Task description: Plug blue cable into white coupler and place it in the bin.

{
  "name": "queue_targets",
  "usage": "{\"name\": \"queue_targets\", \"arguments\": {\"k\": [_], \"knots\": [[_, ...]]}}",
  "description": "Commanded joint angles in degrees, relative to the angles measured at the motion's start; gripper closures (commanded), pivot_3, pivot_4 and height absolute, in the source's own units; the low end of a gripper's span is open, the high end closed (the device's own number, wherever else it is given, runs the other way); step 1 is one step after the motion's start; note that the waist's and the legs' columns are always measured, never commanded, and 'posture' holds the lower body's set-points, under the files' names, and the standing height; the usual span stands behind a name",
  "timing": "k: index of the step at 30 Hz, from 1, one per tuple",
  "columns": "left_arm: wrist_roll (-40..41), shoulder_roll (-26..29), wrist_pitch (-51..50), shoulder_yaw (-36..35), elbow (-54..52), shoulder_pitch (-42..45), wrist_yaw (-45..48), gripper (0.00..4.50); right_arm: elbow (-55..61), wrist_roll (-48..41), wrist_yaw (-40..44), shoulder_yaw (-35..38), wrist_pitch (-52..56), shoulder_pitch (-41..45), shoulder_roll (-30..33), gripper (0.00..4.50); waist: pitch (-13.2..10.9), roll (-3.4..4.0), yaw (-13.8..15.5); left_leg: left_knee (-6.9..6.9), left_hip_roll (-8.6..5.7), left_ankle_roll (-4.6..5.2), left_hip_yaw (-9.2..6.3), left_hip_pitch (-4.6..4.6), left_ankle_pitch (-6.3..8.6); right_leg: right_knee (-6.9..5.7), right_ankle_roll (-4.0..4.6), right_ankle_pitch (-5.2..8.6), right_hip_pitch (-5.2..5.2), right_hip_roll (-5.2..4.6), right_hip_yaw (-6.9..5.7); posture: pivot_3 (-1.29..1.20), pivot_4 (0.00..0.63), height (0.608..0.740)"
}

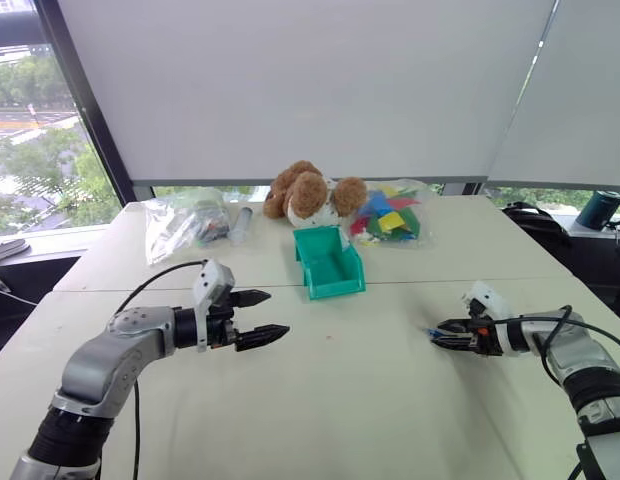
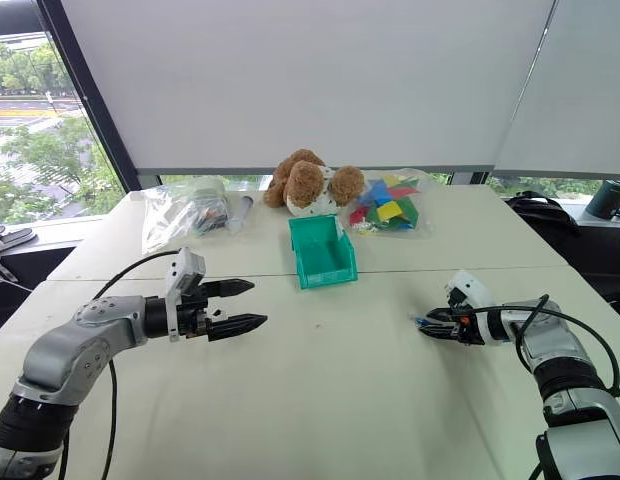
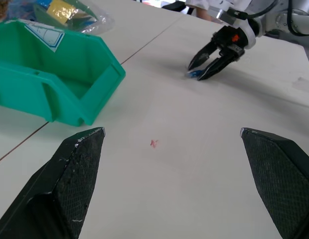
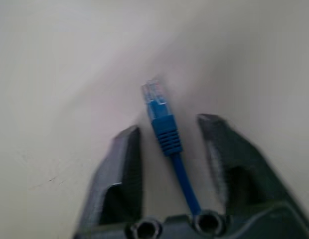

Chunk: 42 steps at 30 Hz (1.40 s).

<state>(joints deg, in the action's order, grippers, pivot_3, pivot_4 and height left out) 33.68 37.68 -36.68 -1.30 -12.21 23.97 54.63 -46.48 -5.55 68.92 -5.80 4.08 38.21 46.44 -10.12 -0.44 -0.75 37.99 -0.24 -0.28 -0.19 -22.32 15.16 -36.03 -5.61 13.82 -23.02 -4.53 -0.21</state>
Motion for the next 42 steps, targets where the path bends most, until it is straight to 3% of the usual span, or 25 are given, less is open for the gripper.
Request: {"name": "queue_targets", "arguments": {"k": [1, 6, 12, 17, 22, 26, 30, 32, 37, 42], "knots": [[0.00, 0.54, 1.33, -1.56, -0.63, 0.40, 0.20, 0.00, 0.18, 1.86, 1.46, -0.88, 0.79, -0.71, 0.15, 4.37, 0.00, -0.01, 0.03, 0.00, 0.00, 0.00, 0.00, 0.00, 0.00, -0.01, -0.02, -0.01, 0.00, -0.01, 0.00, 0.00, 0.150, 0.740], [-0.20, 0.43, 1.49, -0.05, 0.07, 1.69, 1.72, 0.00, 18.77, -0.91, 5.16, -2.29, 6.35, -1.60, -1.69, 4.44, -0.01, 0.01, -0.15, -0.01, 0.01, 0.00, -0.01, -0.05, 0.00, -0.07, -0.10, -0.05, -0.11, -0.01, 0.01, 0.00, 0.150, 0.740], [-2.72, 0.07, 3.68, 4.62, 2.62, 3.65, 5.89, 0.00, 41.79, -0.71, 6.90, -11.29, 14.07, -2.27, -8.59, 4.44, -0.05, 0.09, -0.03, -0.07, 0.04, 0.00, -0.02, -0.10, 0.00, -0.17, -0.11, -0.06, -0.31, 0.05, -0.01, 0.00, 0.150, 0.740], [-4.78, 0.10, 5.94, 7.04, 4.19, 4.14, 8.72, 0.00, 40.66, 3.46, 4.45, -18.05, 13.87, 1.09, -15.70, 4.44, -0.05, 0.09, 0.29, -0.03, -0.03, 0.00, -0.02, -0.17, 0.00, -0.14, -0.10, -0.06, -0.29, -0.03, -0.01, 0.00, 0.150, 0.740], [-8.27, -0.49, 9.97, 9.69, 5.60, 3.82, 10.76, 0.00, 29.75, 9.99, -0.83, -22.83, 9.85, 4.59, -21.28, 4.44, -0.05, 0.08, 0.11, -0.03, -0.06, 0.00, -0.01, -0.19, 0.00, -0.10, -0.10, -0.05, -0.30, -0.07, -0.01, 0.00, 0.150, 0.740], [-12.46, -0.58, 15.39, 12.49, 8.15, 3.53, 12.50, 0.00, 29.14, 10.24, -1.19, -21.89, 9.88, 4.57, -21.38, 2.90, -0.05, 0.08, -0.05, -0.05, -0.04, 0.00, 0.00, -0.16, 0.00, -0.12, -0.10, -0.06, -0.31, -0.03, -0.01, 0.00, 0.150, 0.740], [-16.03, -1.27, 20.62, 15.33, 11.56, 3.03, 14.38, 0.00, 36.58, 8.58, -1.76, -18.58, 13.82, 2.55, -18.54, 0.76, -0.05, 0.08, 0.23, -0.05, -0.03, 0.00, -0.02, -0.18, 0.00, -0.13, -0.09, -0.05, -0.32, -0.04, -0.01, 0.00, 0.150, 0.740], [-17.18, -2.01, 22.75, 16.10, 13.48, 2.85, 15.14, 0.00, 41.53, 7.10, -1.53, -16.56, 16.74, 1.04, -16.64, 0.03, -0.05, 0.08, 0.38, -0.05, -0.05, 0.01, -0.02, -0.23, 0.00, -0.09, -0.09, -0.05, -0.32, -0.07, -0.02, 0.00, 0.150, 0.740], [-20.96, -4.57, 28.91, 18.24, 20.70, 3.96, 16.54, 0.00, 59.18, 1.48, -2.15, -8.77, 27.71, -6.95, -9.46, 0.03, -0.05, 0.08, 0.36, -0.03, -0.05, 0.02, -0.04, -0.34, 0.01, -0.07, -0.10, -0.06, -0.41, -0.09, -0.02, 0.00, 0.150, 0.740], [-23.16, -7.76, 32.46, 19.13, 26.72, 5.75, 16.92, 0.00, 69.71, -1.26, -5.89, -3.47, 34.89, -14.56, -5.14, 0.03, -0.05, 0.06, 0.30, -0.03, -0.04, 0.03, -0.05, -0.35, 0.02, -0.06, -0.09, -0.05, -0.42, -0.08, -0.04, 0.00, 0.150, 0.740]]}}
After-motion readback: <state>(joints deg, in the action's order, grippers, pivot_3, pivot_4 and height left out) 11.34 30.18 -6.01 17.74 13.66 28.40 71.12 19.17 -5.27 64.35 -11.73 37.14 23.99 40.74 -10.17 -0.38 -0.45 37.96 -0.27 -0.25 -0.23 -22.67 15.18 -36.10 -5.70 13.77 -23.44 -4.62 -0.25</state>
